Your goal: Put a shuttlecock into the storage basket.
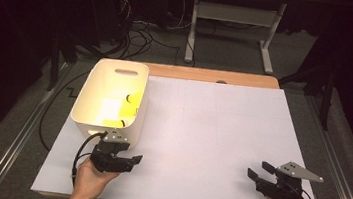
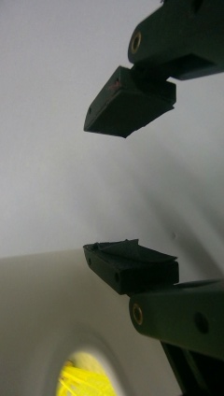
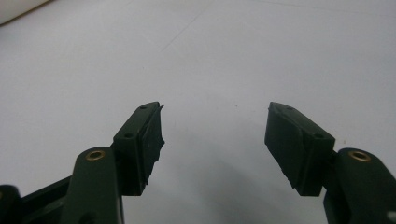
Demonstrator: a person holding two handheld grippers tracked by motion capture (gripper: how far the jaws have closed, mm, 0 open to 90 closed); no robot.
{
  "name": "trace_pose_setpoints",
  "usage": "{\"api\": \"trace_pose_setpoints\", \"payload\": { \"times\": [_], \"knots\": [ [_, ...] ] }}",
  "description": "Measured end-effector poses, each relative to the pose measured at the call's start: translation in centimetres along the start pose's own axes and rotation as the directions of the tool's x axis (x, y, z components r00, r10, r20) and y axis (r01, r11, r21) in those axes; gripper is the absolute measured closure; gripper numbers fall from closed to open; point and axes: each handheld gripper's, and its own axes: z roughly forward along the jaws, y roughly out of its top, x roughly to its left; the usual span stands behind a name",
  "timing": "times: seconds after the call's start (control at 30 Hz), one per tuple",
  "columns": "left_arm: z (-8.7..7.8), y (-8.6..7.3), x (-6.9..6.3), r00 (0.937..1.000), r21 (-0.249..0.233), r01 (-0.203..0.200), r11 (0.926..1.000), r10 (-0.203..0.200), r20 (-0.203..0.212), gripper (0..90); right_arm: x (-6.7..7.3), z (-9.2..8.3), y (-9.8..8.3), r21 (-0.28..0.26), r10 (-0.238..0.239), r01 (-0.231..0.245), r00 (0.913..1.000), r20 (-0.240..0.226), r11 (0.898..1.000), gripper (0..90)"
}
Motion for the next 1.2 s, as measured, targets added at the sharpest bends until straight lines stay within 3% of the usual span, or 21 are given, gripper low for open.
{"api": "trace_pose_setpoints", "payload": {
  "times": [0.27,0.73,1.2],
  "knots": [
    [-0.9,-1.2,0.9,0.9994,-0.033,0.034,0.9989,-0.034,-0.003,36.1,0.0,0.1,0.0,0.005,-0.003,0.003,1.0,0.002,1.0,37.3],
    [-1.3,-2.2,1.3,0.9988,-0.063,0.046,0.997,-0.047,-0.015,35.5,0.0,0.0,0.0,0.001,0.002,-0.002,1.0,0.0,1.0,37.3],
    [-1.9,-4.1,2.0,0.9943,-0.133,0.091,0.9869,-0.098,-0.043,35.1,0.0,0.0,0.0,0.0,0.002,-0.002,1.0,0.002,1.0,37.3]
  ]
}}
